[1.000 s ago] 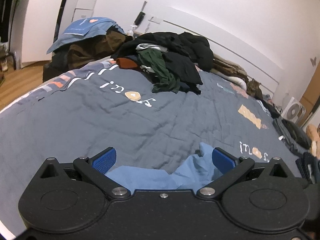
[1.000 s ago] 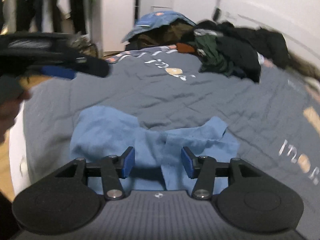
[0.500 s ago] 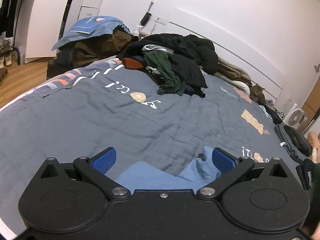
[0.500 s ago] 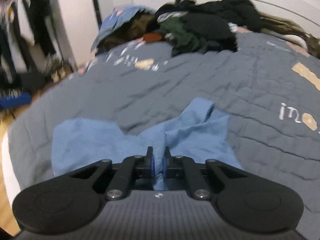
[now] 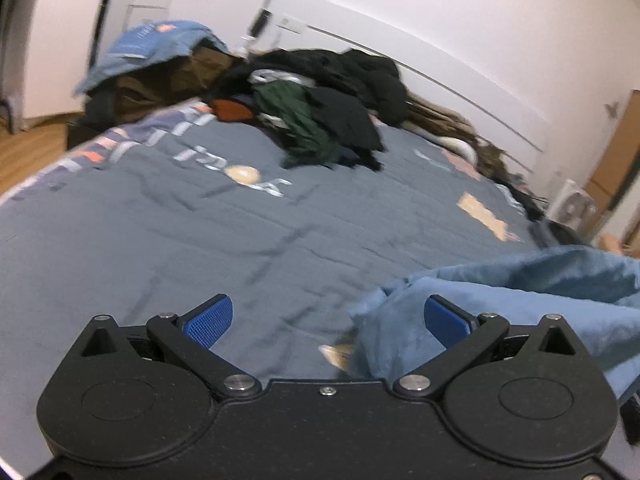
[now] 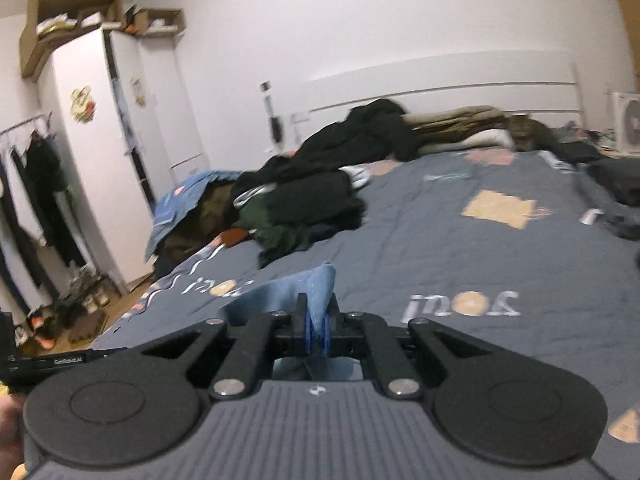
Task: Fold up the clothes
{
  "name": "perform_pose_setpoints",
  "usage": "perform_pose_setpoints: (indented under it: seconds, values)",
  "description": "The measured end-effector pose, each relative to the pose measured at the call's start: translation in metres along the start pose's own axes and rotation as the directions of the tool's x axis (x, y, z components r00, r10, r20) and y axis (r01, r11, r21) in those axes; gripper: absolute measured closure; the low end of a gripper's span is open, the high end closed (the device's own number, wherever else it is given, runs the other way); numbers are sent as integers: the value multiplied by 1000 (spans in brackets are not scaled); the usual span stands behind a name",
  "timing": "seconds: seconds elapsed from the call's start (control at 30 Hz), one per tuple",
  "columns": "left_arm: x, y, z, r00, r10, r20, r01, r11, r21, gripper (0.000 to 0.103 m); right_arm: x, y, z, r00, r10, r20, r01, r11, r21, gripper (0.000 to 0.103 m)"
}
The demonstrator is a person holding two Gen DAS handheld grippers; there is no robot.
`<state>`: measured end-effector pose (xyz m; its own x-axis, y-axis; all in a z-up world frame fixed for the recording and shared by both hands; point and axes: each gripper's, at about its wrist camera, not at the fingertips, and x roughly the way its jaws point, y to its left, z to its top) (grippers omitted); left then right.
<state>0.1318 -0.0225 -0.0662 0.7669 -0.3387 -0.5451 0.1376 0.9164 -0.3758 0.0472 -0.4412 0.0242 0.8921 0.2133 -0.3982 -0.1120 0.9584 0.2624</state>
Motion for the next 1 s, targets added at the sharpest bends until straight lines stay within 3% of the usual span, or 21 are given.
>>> perform_pose_setpoints:
  seconds: [0.13, 0.23, 0.37, 0.5, 0.67, 0.77, 0.93, 1.0]
  values:
    - [7, -17, -10, 997, -75, -36, 77, 996, 46, 0, -11, -28, -29, 999, -38, -24, 40, 998, 48, 97]
    - [16, -32, -20, 997, -65, -48, 69, 992, 106, 0, -9, -47, -55, 997, -54, -51, 59, 993, 102, 97]
    - [29, -48, -30, 997, -53, -51, 61, 985, 161, 0, 2, -65, -83, 997, -17, -81, 29, 988, 152, 97]
    - [29, -65, -31, 998, -61, -11, 62, 957, 285, 0, 8, -75, -100, 995, 11, -96, 4, 989, 150, 97]
    - [36, -88, -28, 989, -148, 19, 129, 912, 388, 0, 12, -76, -109, 991, 26, -131, -9, 991, 132, 97]
    - [52, -95, -30, 980, -198, -11, 186, 898, 399, 0, 10, -77, -112, 989, 40, -141, -23, 992, 123, 97]
    - [83, -105, -35, 987, -142, -78, 162, 868, 469, 0, 9, -81, -111, 988, 58, -145, -41, 992, 122, 97]
    - [88, -106, -40, 974, -171, -147, 220, 862, 457, 8, 9, -82, -112, 987, 62, -148, -44, 992, 118, 97]
